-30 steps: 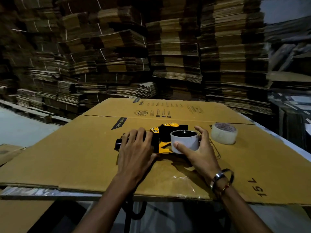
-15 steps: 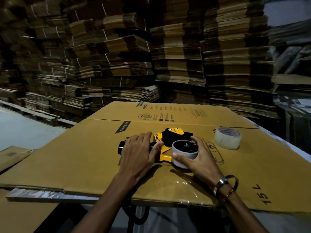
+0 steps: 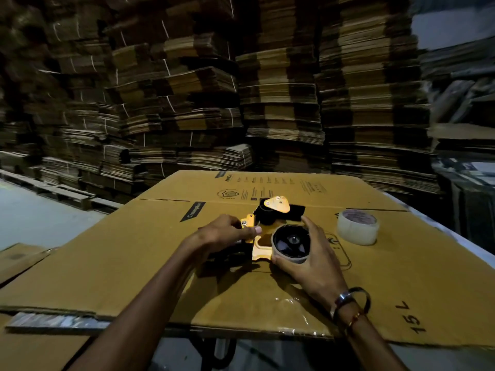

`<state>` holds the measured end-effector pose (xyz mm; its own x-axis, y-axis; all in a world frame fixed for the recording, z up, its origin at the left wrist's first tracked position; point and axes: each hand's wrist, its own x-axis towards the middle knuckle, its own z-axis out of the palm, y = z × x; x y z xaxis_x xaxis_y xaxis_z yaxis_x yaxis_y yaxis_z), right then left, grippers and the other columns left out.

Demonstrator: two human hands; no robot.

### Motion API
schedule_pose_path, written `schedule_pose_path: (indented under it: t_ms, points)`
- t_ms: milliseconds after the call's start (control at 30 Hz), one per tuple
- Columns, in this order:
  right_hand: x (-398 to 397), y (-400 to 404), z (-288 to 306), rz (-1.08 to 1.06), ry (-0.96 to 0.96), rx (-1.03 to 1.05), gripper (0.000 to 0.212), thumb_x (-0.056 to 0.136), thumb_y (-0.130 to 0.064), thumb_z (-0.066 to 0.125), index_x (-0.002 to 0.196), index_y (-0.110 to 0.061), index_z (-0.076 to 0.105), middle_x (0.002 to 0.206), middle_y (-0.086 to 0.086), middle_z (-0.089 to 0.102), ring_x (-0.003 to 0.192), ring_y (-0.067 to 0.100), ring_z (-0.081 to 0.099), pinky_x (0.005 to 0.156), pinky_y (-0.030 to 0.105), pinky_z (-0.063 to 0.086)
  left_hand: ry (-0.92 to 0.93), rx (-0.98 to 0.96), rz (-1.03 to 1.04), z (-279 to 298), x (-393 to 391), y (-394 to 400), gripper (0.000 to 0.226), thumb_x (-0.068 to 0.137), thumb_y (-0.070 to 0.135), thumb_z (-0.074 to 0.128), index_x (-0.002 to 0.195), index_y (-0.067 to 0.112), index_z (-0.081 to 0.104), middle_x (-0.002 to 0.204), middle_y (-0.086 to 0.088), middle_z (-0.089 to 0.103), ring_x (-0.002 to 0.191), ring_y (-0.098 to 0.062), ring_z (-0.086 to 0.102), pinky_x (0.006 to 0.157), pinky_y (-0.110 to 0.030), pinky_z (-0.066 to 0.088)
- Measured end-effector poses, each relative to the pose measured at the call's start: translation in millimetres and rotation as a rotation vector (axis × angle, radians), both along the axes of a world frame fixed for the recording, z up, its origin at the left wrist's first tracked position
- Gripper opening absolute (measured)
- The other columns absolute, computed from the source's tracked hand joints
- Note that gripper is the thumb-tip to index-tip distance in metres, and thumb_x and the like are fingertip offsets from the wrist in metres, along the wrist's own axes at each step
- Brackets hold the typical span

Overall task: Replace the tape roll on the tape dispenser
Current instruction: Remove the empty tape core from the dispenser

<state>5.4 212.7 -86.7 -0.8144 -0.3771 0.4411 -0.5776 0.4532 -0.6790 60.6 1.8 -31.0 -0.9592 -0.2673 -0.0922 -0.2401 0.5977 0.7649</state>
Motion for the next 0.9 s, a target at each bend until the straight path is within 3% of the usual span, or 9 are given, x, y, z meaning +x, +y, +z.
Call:
schedule_pose_path:
  t_ms: [67, 133, 233, 367, 633, 900]
  points:
    - [-2.1, -1.6, -1.7, -0.062, 0.076, 0.035, 0.105, 0.072, -0.04, 0.084, 0.154, -0.026, 0.02, 0.143, -0.004, 0.036, 0.13, 0.013, 0.037, 0.097, 0.025, 0.037, 0.152, -0.087, 0.05, -11.3, 4.7, 10.0, 0.066, 0.084, 0.063, 0.06, 0.133, 0.019, 0.051, 0.124, -0.005, 0.062, 0.115, -0.024, 0.057, 0.103, -0.043, 0.039]
    - [-3.7, -2.0, -2.3, -0.102, 0.086, 0.044, 0.105, 0.072, -0.037, 0.085, 0.154, -0.025, 0.02, 0.142, -0.003, 0.032, 0.131, 0.016, 0.037, 0.094, 0.024, 0.038, 0.292, -0.238, 0.114, -21.2, 10.7, 23.4, 0.068, 0.083, 0.067, 0.054, 0.137, 0.026, 0.047, 0.129, 0.0, 0.062, 0.121, -0.023, 0.055, 0.109, -0.046, 0.026]
    - [-4.8, -1.2, -3.9, -0.123, 0.072, 0.018, 0.1, 0.071, -0.035, 0.086, 0.149, -0.025, 0.024, 0.14, -0.002, 0.027, 0.128, 0.018, 0.04, 0.091, 0.024, 0.041, 0.43, -0.281, 0.183, -34.4, 18.2, 38.1, 0.068, 0.081, 0.074, 0.044, 0.133, 0.03, 0.048, 0.119, 0.006, 0.066, 0.115, -0.016, 0.055, 0.096, -0.035, 0.021]
    - [-5.5, -0.4, -5.9, -0.122, 0.062, -0.007, 0.098, 0.067, -0.033, 0.089, 0.143, -0.026, 0.028, 0.139, -0.002, 0.029, 0.128, 0.019, 0.041, 0.099, 0.032, 0.046, 0.564, -0.341, 0.236, -50.6, 18.9, 42.8, 0.081, 0.071, 0.086, 0.027, 0.128, 0.033, 0.05, 0.111, 0.013, 0.065, 0.105, -0.003, 0.047, 0.087, -0.029, 0.018]
    - [-7.1, -0.4, -6.2, -0.091, 0.047, -0.029, 0.103, 0.065, -0.031, 0.09, 0.145, -0.025, 0.025, 0.143, -0.002, 0.032, 0.132, 0.019, 0.038, 0.106, 0.038, 0.044, 0.631, -0.335, 0.297, -55.6, 19.9, 49.7, 0.074, 0.074, 0.081, 0.028, 0.128, 0.036, 0.052, 0.105, 0.021, 0.051, 0.102, 0.003, 0.038, 0.088, -0.029, 0.019]
    - [-7.3, -0.8, -7.5, -0.073, 0.075, -0.026, 0.098, 0.065, -0.033, 0.09, 0.141, -0.023, 0.03, 0.138, -0.002, 0.037, 0.128, 0.015, 0.04, 0.097, 0.026, 0.04, 0.639, -0.357, 0.329, -58.7, 20.3, 49.9, 0.061, 0.084, 0.075, 0.037, 0.128, 0.036, 0.052, 0.106, 0.021, 0.054, 0.102, 0.003, 0.041, 0.092, -0.03, 0.021]
